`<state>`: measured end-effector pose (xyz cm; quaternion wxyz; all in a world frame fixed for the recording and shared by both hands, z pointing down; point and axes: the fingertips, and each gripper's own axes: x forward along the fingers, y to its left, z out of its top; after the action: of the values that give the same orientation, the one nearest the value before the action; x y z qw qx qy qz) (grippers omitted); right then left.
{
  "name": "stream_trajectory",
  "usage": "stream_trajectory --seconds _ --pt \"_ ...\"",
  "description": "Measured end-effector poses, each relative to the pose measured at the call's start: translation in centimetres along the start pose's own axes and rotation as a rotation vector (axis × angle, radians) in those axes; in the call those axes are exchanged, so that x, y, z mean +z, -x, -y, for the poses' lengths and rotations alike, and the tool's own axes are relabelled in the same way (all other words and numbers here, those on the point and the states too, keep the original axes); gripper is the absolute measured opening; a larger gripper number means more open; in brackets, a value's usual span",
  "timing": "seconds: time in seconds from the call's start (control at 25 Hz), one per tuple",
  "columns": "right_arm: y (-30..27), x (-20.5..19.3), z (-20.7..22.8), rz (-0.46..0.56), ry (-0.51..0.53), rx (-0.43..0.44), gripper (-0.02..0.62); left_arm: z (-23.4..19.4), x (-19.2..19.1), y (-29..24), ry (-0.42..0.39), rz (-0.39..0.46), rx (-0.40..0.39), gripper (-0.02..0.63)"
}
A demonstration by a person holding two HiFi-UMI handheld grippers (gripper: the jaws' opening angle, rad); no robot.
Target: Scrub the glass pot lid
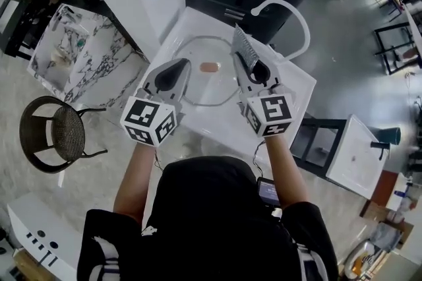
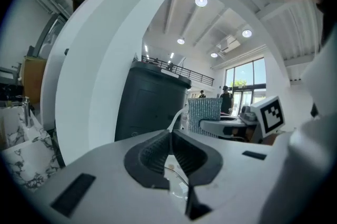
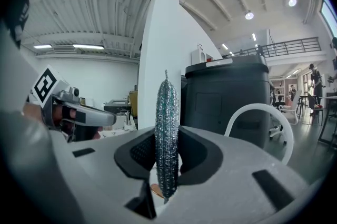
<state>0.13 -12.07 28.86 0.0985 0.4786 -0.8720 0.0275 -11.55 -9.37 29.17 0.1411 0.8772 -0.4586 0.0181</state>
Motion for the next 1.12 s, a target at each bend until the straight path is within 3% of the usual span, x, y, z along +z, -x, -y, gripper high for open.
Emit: stream_trajectory --seconds 0.16,0.56,0.84,1.12 --pt "-1.1 -1.5 1.4 -0.035 0.002 0.011 0.071 0.7 -1.5 -2.3 -0.002 -0.051 -0.045 0.014" --pt "-2.6 -5.5 3.3 -0.118 -0.006 0.024 0.071 -0.8 -5.6 -6.2 0.046 -0.13 -0.031 0.015" --pt "-3.4 -8.4 4.0 -0.18 -0.023 0.035 0.071 -0.3 -9.1 -7.9 0.047 -0.22 -0.102 0.015" --pt "-4.0 -11.1 4.5 -0.227 -0.036 0.05 0.071 -0.9 -12.0 -9.3 0.062 -0.266 -0.107 0.015"
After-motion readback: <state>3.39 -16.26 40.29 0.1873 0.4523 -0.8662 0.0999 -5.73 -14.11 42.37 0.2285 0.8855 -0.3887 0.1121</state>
